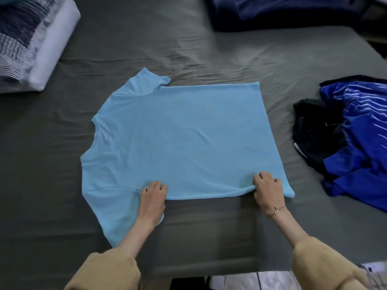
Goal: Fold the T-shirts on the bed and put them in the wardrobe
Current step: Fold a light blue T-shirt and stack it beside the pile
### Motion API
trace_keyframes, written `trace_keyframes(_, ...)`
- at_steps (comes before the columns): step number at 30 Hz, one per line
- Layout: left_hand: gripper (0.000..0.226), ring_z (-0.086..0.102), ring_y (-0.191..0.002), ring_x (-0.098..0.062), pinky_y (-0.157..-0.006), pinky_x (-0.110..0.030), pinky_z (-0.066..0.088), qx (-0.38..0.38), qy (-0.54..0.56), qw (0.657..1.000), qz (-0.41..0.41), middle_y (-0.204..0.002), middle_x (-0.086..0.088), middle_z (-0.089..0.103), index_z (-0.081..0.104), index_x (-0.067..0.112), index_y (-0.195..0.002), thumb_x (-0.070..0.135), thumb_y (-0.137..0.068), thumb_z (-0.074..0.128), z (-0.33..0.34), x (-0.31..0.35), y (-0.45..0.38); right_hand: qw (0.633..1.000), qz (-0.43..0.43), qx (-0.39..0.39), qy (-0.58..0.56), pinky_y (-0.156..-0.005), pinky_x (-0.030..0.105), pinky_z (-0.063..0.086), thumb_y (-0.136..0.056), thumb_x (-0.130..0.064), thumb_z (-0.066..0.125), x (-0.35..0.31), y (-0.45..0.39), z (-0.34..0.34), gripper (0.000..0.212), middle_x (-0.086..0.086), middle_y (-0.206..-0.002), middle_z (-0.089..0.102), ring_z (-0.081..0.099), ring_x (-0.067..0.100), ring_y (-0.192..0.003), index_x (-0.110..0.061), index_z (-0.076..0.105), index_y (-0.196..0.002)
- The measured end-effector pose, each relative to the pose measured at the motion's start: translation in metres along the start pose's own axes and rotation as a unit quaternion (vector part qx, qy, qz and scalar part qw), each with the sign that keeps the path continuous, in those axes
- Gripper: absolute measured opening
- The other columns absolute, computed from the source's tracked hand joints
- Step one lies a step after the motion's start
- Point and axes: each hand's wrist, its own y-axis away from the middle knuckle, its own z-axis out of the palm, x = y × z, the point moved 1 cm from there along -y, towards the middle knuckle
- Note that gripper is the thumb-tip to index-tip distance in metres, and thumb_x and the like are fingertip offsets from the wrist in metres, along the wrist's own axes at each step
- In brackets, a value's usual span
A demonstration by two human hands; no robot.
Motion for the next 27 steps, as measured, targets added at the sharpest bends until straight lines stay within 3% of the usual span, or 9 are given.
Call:
trace_keyframes(4,0.039,0.058,-0.065,-0.028,-0.053,-0.031,0.039,0.039,0.007,0.998,-0.042,-0.065,-0.005,0.055,0.059,0.011,-0.062,-0.013,-0.036,0.075,-0.01,-0.008,-0.025,0.997,0.056,0.047,-0.002,-0.048,0.033,0.038,-0.034,0.016,0.077,0.015,-0.018,-0.007,0.04,0.01,-0.053,0.048,0.053,0.03,-0.047,-0.007,0.05,-0.053)
trace_keyframes(6,0.025,0.057,-0.092,-0.027,-0.071,-0.036,0.039,0.027,0.017,0.997,-0.067,-0.089,-0.004,0.06,0.062,0.011,-0.086,-0.006,-0.068,0.064,-0.018,-0.013,-0.046,0.996,0.077,0.052,-0.003,-0.051,0.036,0.04,-0.045,0.017,0.075,0.02,-0.035,-0.01,0.033,0.014,-0.056,0.05,0.055,0.032,-0.051,-0.004,0.052,-0.057)
trace_keyframes(8,0.026,0.049,-0.11,-0.024,-0.082,-0.033,0.035,0.017,0.026,0.994,-0.1,-0.108,-0.003,0.058,0.06,0.013,-0.104,0.001,-0.084,0.048,-0.023,-0.019,-0.068,0.995,0.091,0.047,-0.01,-0.06,0.04,0.038,-0.064,0.016,0.066,0.023,-0.053,-0.013,0.018,0.019,-0.067,0.054,0.059,0.036,-0.066,0.001,0.057,-0.068)
trace_keyframes(10,0.029,0.047,-0.113,-0.025,-0.085,-0.034,0.034,0.029,0.052,0.989,-0.139,-0.111,-0.006,0.058,0.06,0.012,-0.107,0.0,-0.086,0.044,-0.027,-0.024,-0.09,0.992,0.114,0.056,-0.011,-0.07,0.041,0.035,-0.079,0.011,0.053,0.027,-0.073,-0.013,0.013,0.02,-0.085,0.058,0.058,0.036,-0.087,0.002,0.059,-0.086)
trace_keyframes(13,0.032,0.046,-0.115,-0.025,-0.086,-0.036,0.035,0.028,0.07,0.984,-0.161,-0.113,-0.007,0.058,0.061,0.011,-0.108,-0.002,-0.086,0.042,-0.031,-0.031,-0.125,0.989,0.141,0.037,-0.016,-0.08,0.039,0.033,-0.089,0.004,0.041,0.027,-0.105,-0.017,0.023,0.013,-0.105,0.058,0.053,0.031,-0.103,-0.005,0.054,-0.106)
trace_keyframes(17,0.03,0.046,-0.115,-0.026,-0.087,-0.037,0.035,0.02,0.072,0.982,-0.173,-0.113,-0.008,0.059,0.061,0.01,-0.108,-0.001,-0.088,0.041,-0.03,-0.043,-0.165,0.967,0.224,0.043,-0.112,-0.085,0.04,0.034,-0.088,0.005,0.037,0.027,-0.143,-0.021,0.028,0.017,-0.112,0.06,0.053,0.034,-0.107,-0.003,0.052,-0.111)
trace_keyframes(20,0.029,0.047,-0.113,-0.026,-0.086,-0.037,0.034,0.026,0.077,0.981,-0.177,-0.111,-0.009,0.06,0.061,0.009,-0.106,0.0,-0.089,0.04,-0.029,-0.049,-0.183,0.946,0.278,0.055,-0.157,-0.08,0.04,0.038,-0.091,0.002,0.037,0.026,-0.16,-0.021,0.025,0.022,-0.114,0.059,0.054,0.038,-0.105,0.0,0.05,-0.112)
trace_keyframes(24,0.026,0.048,-0.11,-0.028,-0.085,-0.038,0.033,0.038,0.084,0.975,-0.2,-0.108,-0.01,0.061,0.06,0.008,-0.104,0.001,-0.088,0.042,-0.025,-0.053,-0.195,0.926,0.335,0.07,-0.159,-0.08,0.043,0.04,-0.093,-0.002,0.039,0.02,-0.167,-0.016,0.022,0.023,-0.116,0.056,0.052,0.04,-0.106,0.002,0.048,-0.112)
trace_keyframes(27,0.021,0.051,-0.101,-0.031,-0.078,-0.041,0.032,0.079,0.082,0.971,-0.212,-0.099,-0.012,0.06,0.059,0.007,-0.098,-0.002,-0.081,0.05,-0.018,-0.048,-0.197,0.924,0.335,0.139,-0.122,-0.081,0.046,0.04,-0.088,0.004,0.042,0.014,-0.169,-0.009,0.029,0.021,-0.117,0.053,0.047,0.038,-0.109,0.001,0.047,-0.116)
